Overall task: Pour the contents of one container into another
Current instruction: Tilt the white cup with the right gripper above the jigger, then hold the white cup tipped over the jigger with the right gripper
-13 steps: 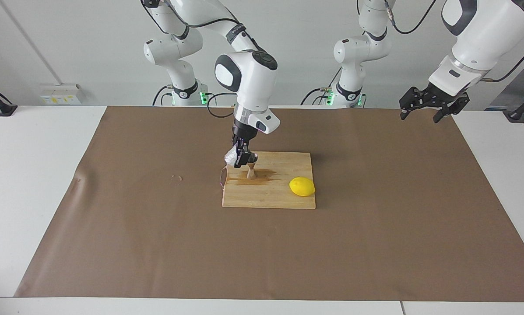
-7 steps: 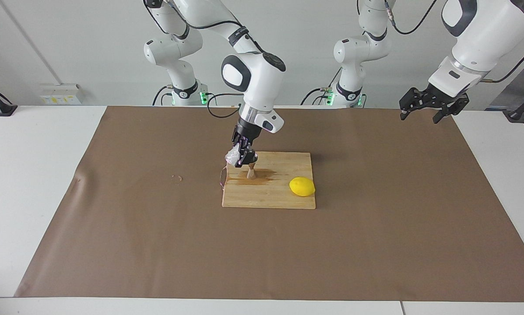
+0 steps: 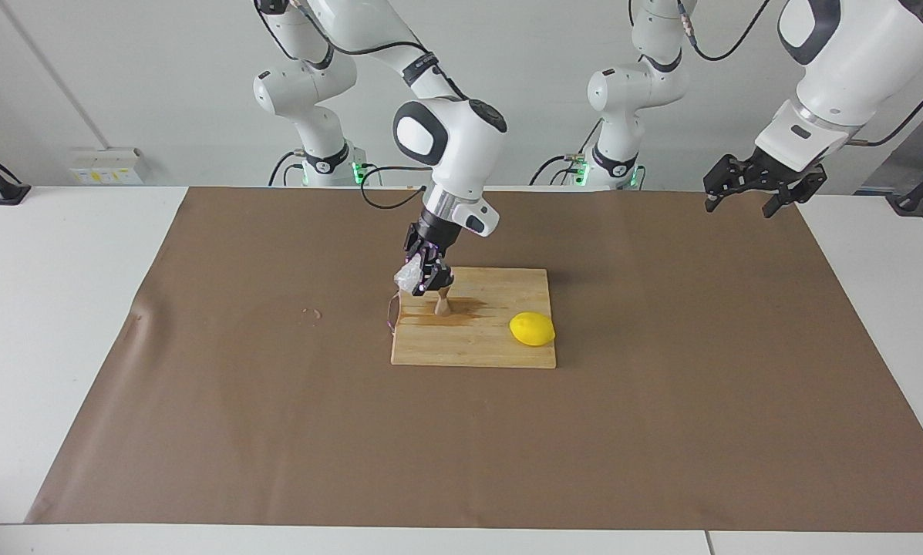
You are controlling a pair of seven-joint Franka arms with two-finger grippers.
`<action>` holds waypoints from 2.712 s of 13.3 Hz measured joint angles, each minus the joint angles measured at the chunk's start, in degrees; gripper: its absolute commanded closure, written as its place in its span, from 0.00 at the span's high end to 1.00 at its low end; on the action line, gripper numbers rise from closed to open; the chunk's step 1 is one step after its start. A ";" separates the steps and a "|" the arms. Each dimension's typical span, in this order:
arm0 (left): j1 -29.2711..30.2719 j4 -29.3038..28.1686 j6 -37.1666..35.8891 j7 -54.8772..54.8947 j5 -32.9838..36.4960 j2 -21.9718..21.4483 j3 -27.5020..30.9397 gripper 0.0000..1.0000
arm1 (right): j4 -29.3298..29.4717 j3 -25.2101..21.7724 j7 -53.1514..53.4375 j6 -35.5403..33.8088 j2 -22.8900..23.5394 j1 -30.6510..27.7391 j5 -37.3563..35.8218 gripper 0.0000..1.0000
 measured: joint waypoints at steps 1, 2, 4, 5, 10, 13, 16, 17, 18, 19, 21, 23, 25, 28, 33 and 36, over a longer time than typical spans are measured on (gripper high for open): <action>0.01 0.00 0.01 0.00 0.00 0.00 0.00 1.00 | -0.11 0.01 -0.04 -0.26 -0.01 0.31 -0.65 0.36; 0.01 0.00 0.01 0.00 0.00 0.01 0.00 1.00 | -0.22 0.01 -0.11 -0.55 -0.01 0.73 -1.33 0.36; 0.02 0.00 0.02 -0.01 0.00 0.03 0.00 1.00 | -0.49 0.04 -0.11 -1.03 -0.10 1.69 -2.74 0.36; 0.03 0.00 0.03 -0.01 0.00 0.05 0.00 1.00 | -0.62 0.05 -0.12 -1.13 -0.13 2.01 -3.56 0.36; 0.05 -0.03 0.07 -0.02 0.00 0.15 0.00 1.00 | -1.61 0.06 -0.14 -1.22 -0.12 3.34 -7.83 0.36; 0.06 -0.04 0.09 -0.02 0.00 0.25 0.00 1.00 | -1.76 0.06 -0.18 -1.61 -0.10 3.33 -9.48 0.36; 0.07 -0.04 0.11 -0.02 0.00 0.31 0.00 1.00 | -1.91 0.08 -0.40 -3.17 0.25 4.06 -11.37 0.36; 0.07 -0.04 0.13 -0.02 0.00 0.32 0.00 1.00 | -1.94 0.08 -0.40 -3.30 0.46 4.41 -11.51 0.36; 0.07 -0.04 0.14 -0.02 0.00 0.34 0.00 1.00 | -1.96 0.08 -0.40 -3.33 0.68 4.63 -11.56 0.36; 0.07 -0.04 0.16 -0.02 0.00 0.35 0.00 1.00 | -1.97 0.08 -0.40 -3.33 0.89 4.70 -11.58 0.36; 0.08 -0.04 0.17 -0.02 0.00 0.35 0.00 1.00 | -1.94 0.08 -0.40 -3.33 1.21 4.73 -11.61 0.36; 0.08 -0.05 0.18 -0.02 0.00 0.36 0.00 1.00 | -1.86 0.08 -0.40 -3.55 1.25 4.79 -11.82 0.36; 0.08 -0.05 0.19 -0.02 0.00 0.38 0.00 1.00 | -1.85 0.07 -0.40 -3.79 1.25 4.93 -13.29 0.36; 0.08 -0.05 0.21 -0.02 0.00 0.40 0.00 1.00 | -1.81 0.09 -0.40 -5.26 1.25 6.25 -15.06 0.36; 0.09 -0.05 0.23 -0.02 0.00 0.40 0.00 1.00 | -1.72 0.09 -0.40 -5.77 1.25 6.79 -16.48 0.36; 0.09 -0.05 0.25 -0.02 0.00 0.43 0.00 1.00 | -1.66 0.10 -0.40 -5.77 1.25 7.16 -17.28 0.36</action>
